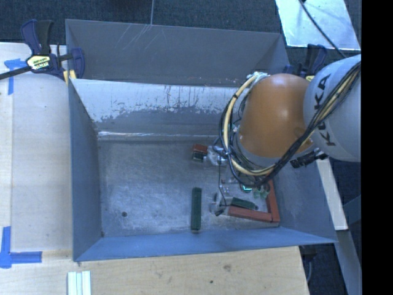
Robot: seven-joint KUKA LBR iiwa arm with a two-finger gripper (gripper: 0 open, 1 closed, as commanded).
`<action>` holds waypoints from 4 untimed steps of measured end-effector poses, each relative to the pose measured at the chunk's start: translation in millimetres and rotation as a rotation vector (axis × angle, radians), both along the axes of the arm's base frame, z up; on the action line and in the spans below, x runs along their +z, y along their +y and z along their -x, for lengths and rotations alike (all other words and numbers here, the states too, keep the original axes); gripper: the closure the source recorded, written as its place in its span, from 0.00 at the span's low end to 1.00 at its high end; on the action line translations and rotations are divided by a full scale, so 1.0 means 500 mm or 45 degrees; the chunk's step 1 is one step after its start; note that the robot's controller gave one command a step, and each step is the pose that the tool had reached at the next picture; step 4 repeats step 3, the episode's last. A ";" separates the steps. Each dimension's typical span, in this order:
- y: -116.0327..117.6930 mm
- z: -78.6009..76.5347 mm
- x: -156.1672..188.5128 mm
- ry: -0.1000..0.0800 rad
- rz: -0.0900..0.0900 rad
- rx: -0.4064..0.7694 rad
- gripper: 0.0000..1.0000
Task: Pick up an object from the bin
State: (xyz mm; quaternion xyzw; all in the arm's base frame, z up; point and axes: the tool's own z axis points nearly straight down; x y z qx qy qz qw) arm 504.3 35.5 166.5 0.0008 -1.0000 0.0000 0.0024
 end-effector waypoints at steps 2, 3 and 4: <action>-0.158 0.039 -0.193 -0.013 0.000 0.204 1.00; -0.118 -0.009 0.096 -0.021 0.001 0.216 1.00; -0.118 -0.009 0.096 -0.021 0.001 0.216 1.00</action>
Offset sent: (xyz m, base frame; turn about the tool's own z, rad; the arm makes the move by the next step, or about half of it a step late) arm -0.0205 -0.0783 -0.0965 -0.1634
